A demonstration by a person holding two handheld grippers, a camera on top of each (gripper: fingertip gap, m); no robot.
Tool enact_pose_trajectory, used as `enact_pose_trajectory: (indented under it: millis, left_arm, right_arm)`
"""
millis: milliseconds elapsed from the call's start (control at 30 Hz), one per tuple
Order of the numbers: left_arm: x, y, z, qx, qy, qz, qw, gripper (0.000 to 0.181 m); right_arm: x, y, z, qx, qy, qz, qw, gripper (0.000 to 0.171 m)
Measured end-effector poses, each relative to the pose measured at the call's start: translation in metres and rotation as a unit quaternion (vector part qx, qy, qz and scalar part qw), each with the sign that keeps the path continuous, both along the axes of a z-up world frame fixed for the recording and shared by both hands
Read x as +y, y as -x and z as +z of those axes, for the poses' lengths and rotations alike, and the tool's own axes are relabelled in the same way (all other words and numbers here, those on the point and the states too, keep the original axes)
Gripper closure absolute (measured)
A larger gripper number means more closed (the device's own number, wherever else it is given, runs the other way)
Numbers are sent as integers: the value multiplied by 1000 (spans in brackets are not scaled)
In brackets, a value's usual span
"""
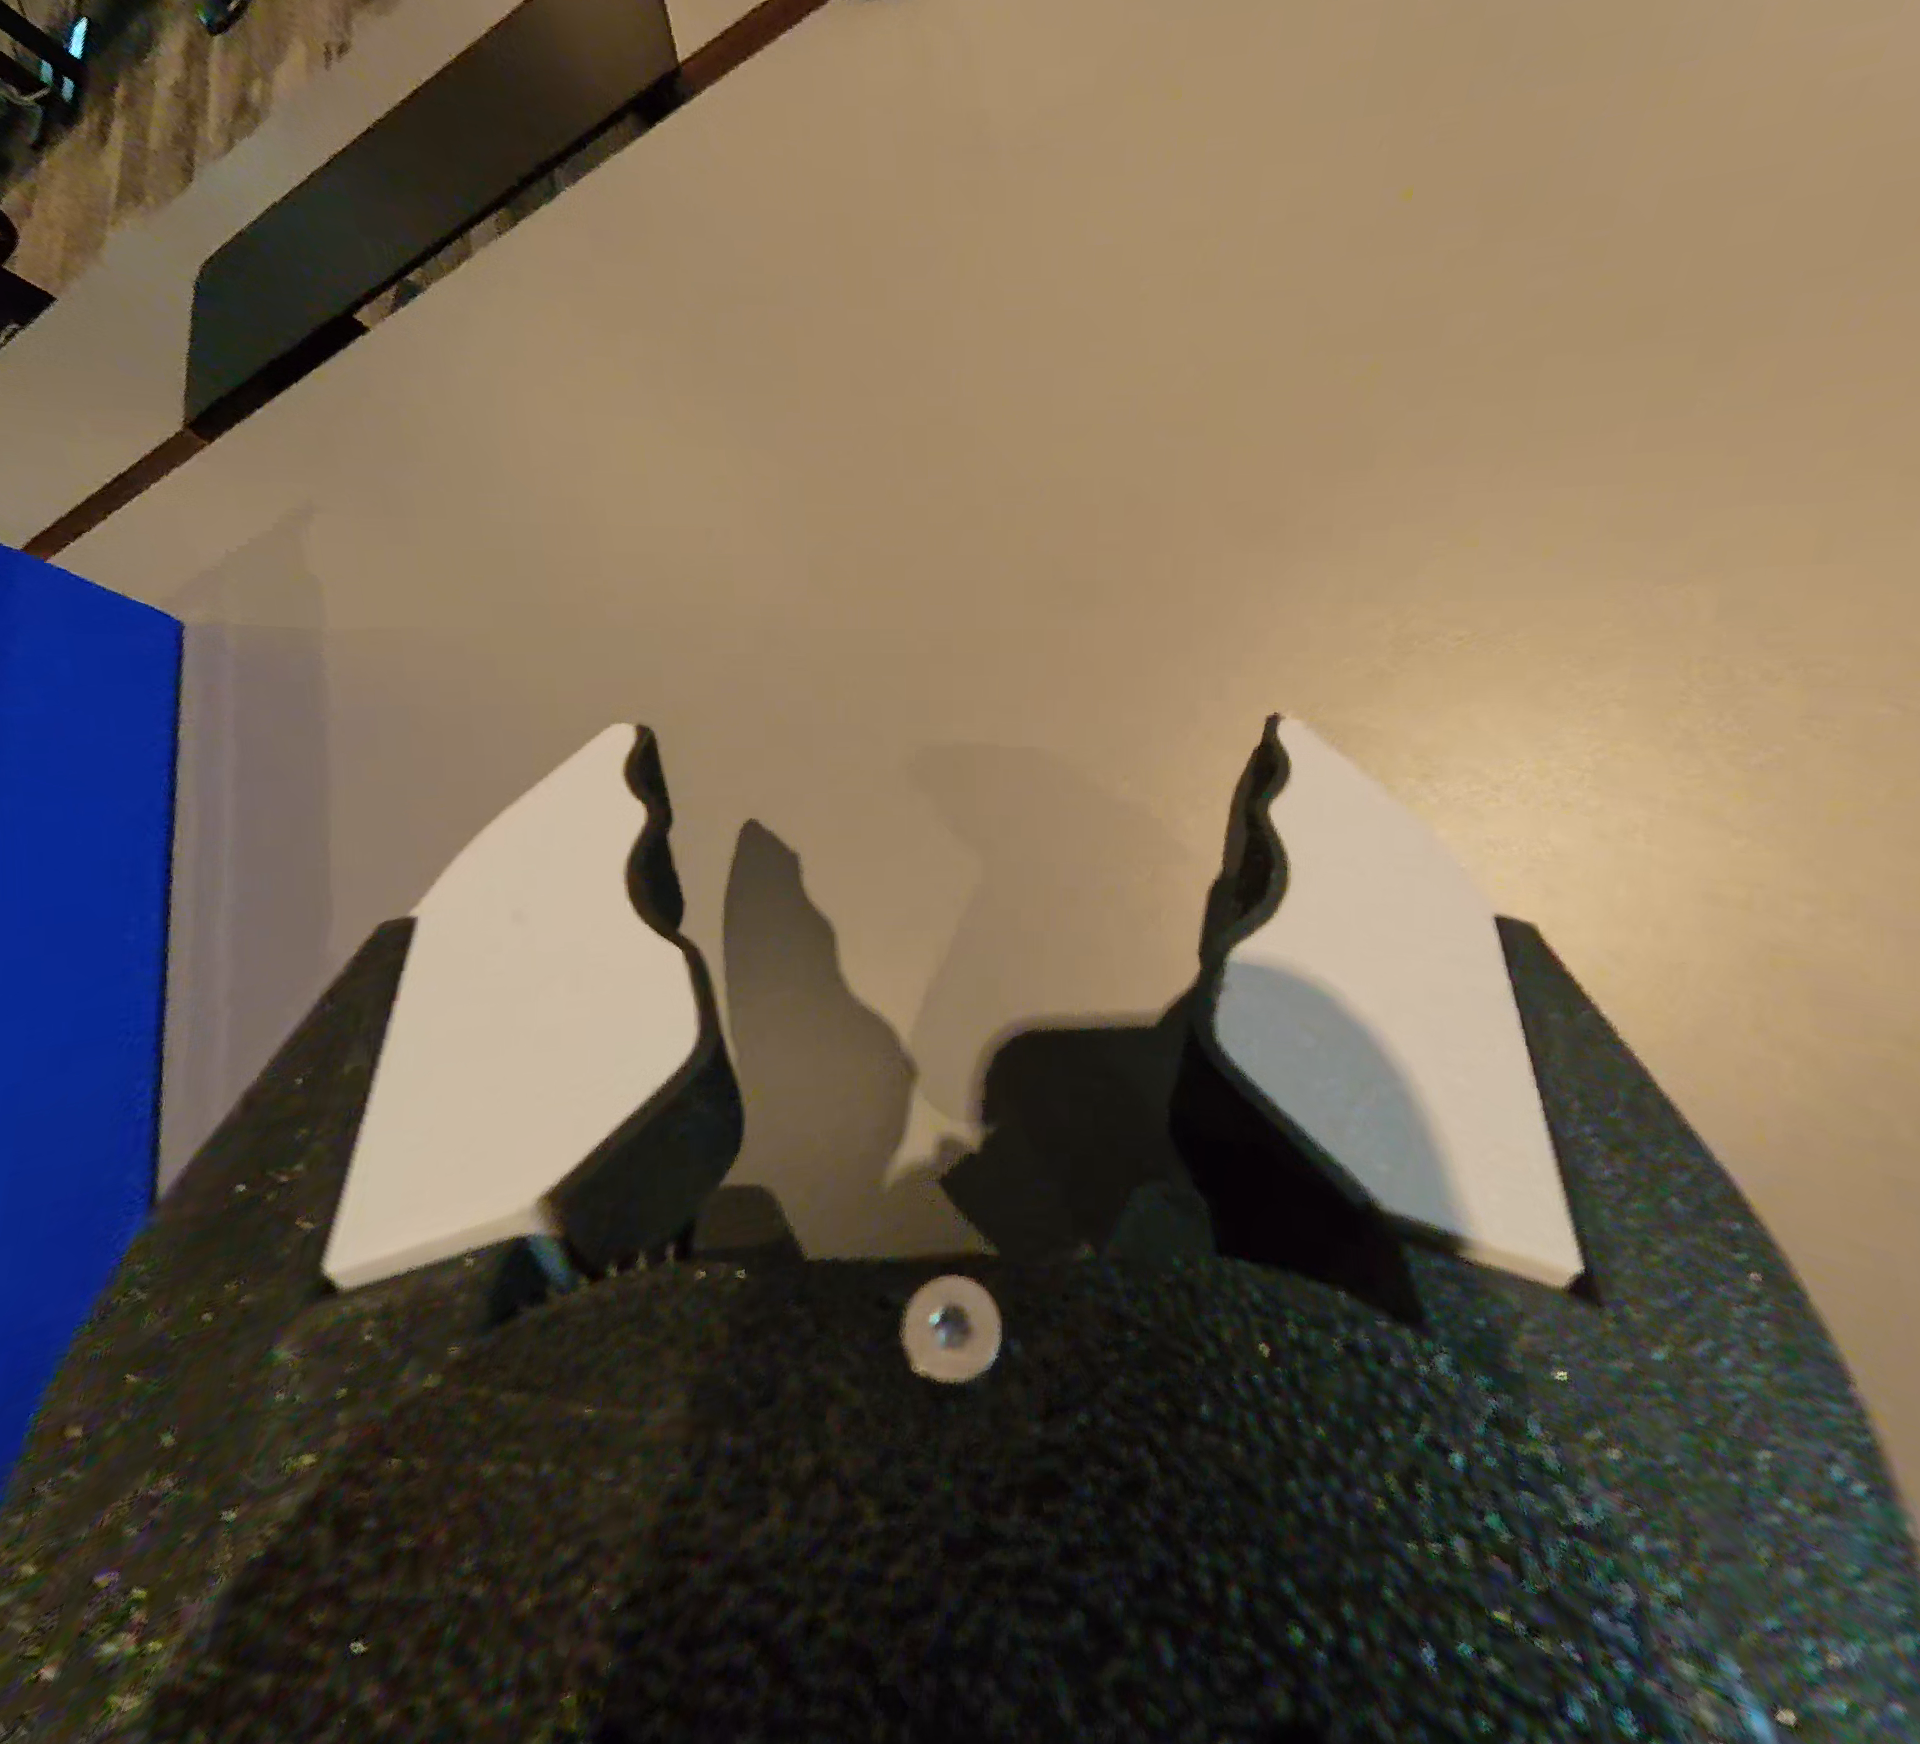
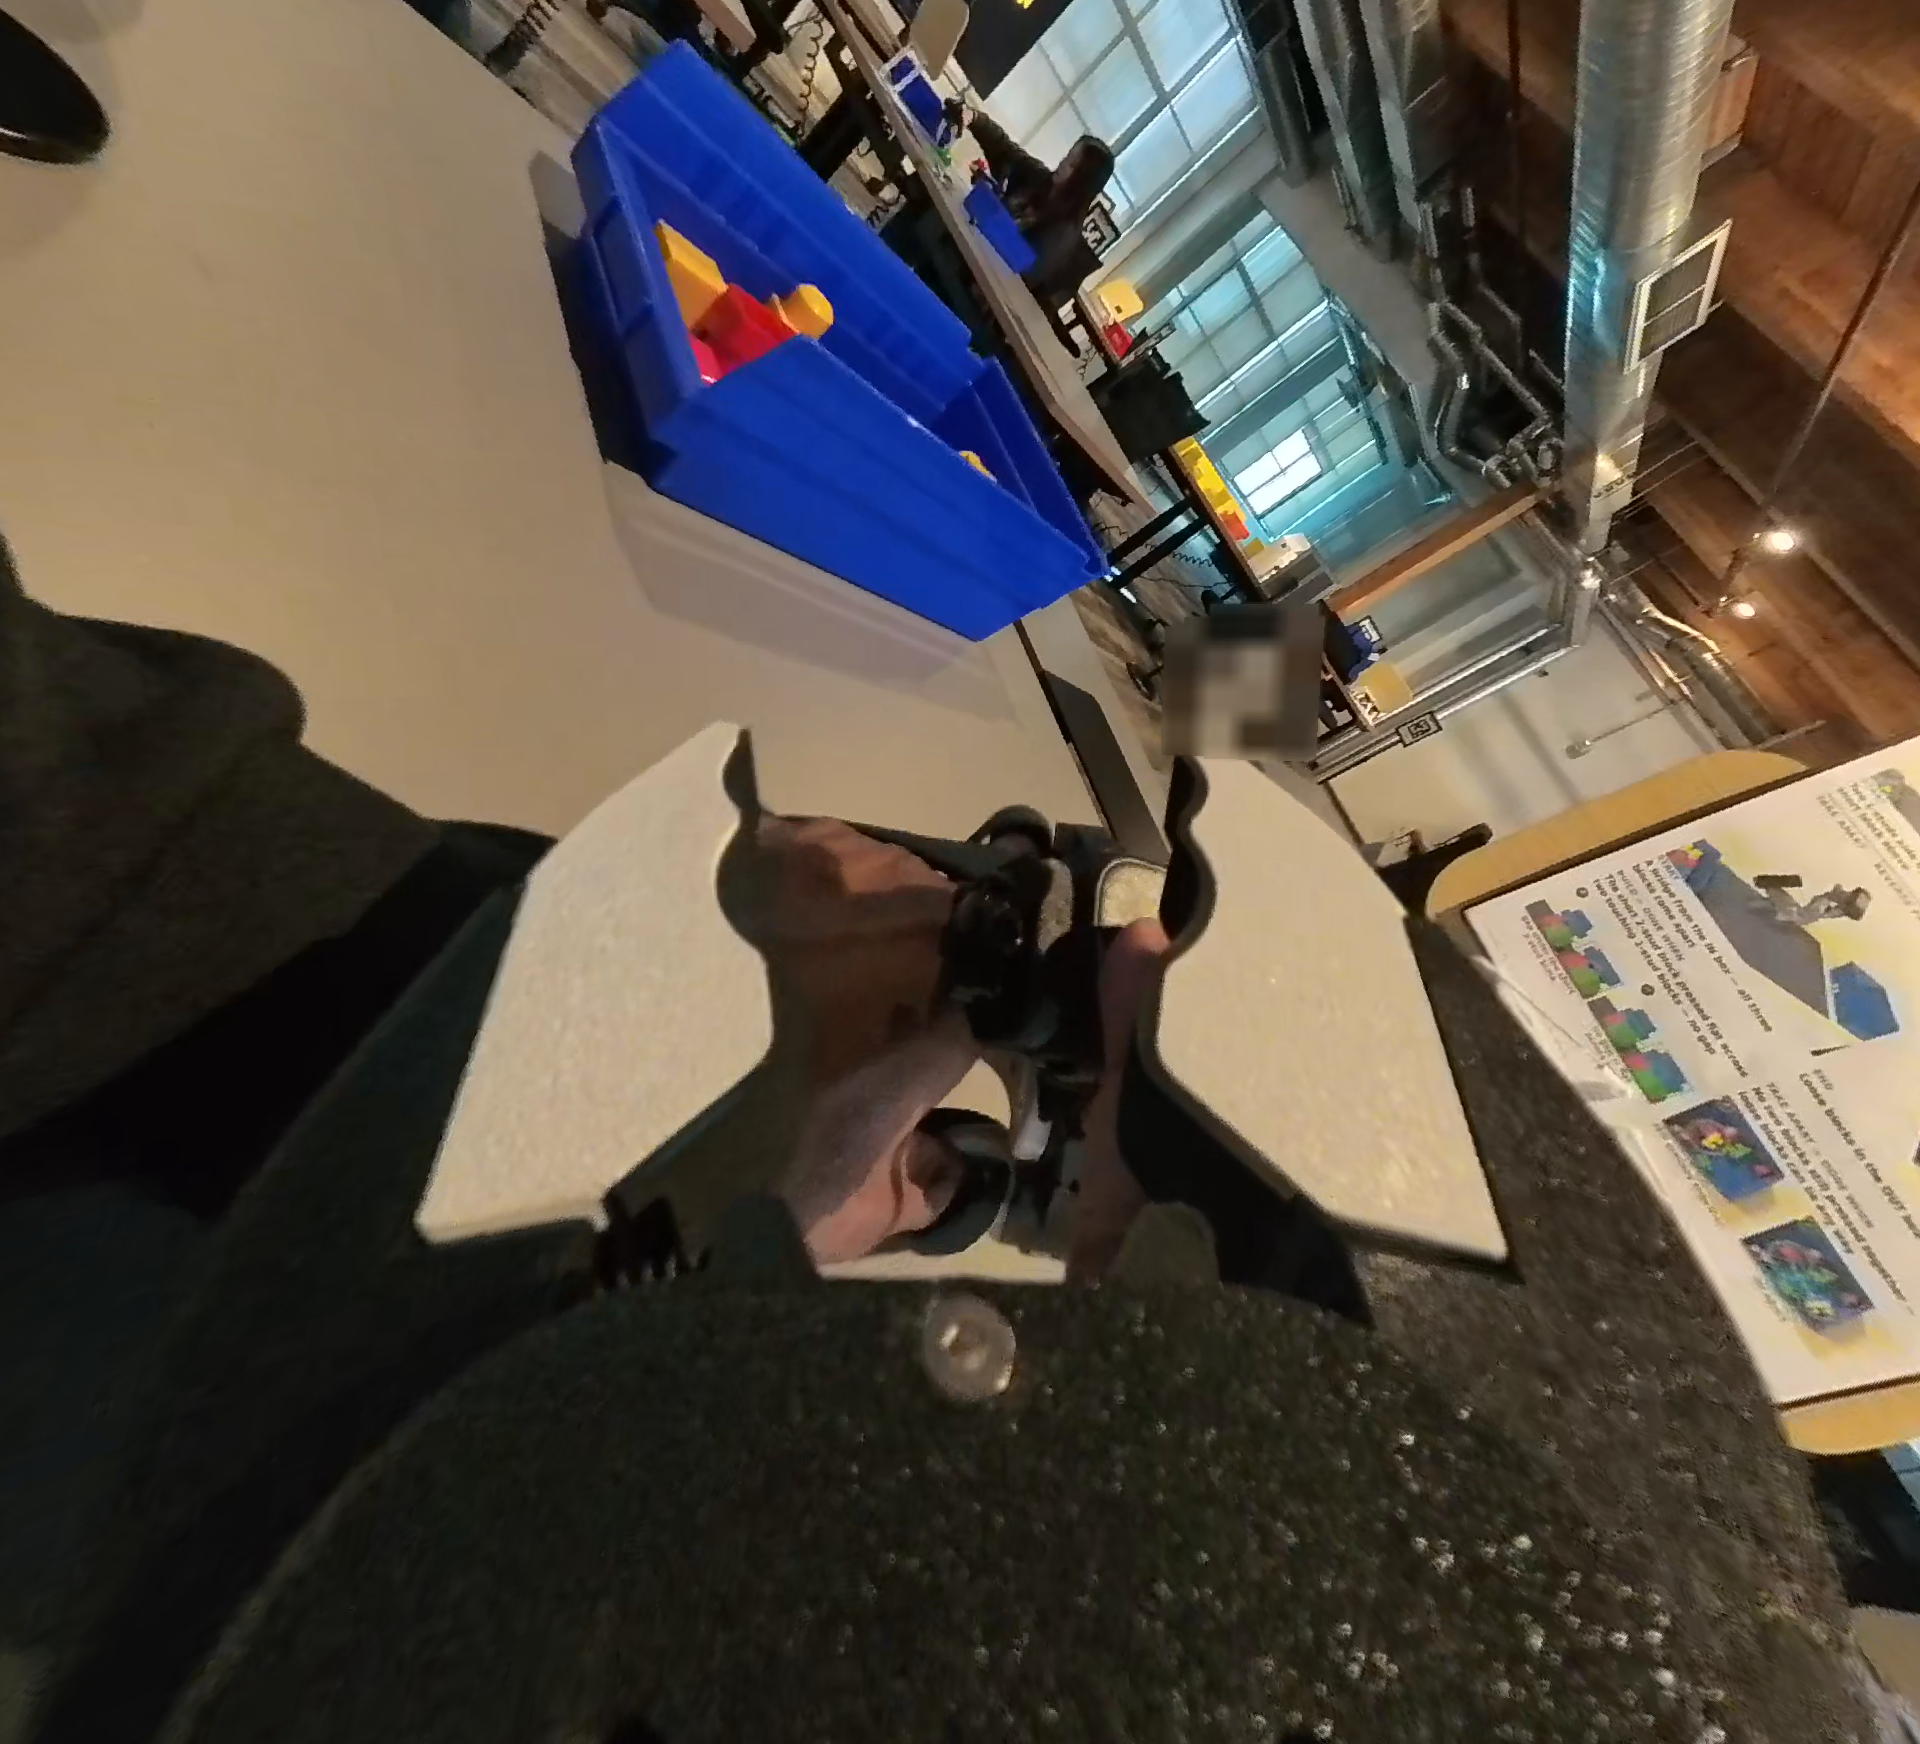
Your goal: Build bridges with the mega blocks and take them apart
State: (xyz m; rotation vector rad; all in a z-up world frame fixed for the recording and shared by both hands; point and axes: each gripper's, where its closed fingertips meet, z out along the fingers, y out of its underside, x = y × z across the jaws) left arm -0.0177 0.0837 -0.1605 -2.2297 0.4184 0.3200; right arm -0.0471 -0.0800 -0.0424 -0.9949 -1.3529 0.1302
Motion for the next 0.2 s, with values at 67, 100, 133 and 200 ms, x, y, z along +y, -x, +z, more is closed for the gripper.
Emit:
enact_pose_trajectory:
  millis: [67,100,133,200]
  left_arm:
    - [0,2,-1,5,0,2,1000,75]
    - [0,2,-2,8,3,3,1000,75]
    - [0,0,-3,6,3,2,1000,75]
    - [1,-4,-1,-8,0,-3,1000,80]
  right_arm:
    - [1,-1,-2,-7,8,0,1000,94]
    - [1,-2,-3,-8,10,1,1000,94]
    - [0,-2,-2,-4,10,6,1000,95]
    - [-6,-3,2,19,12,28,999,95]
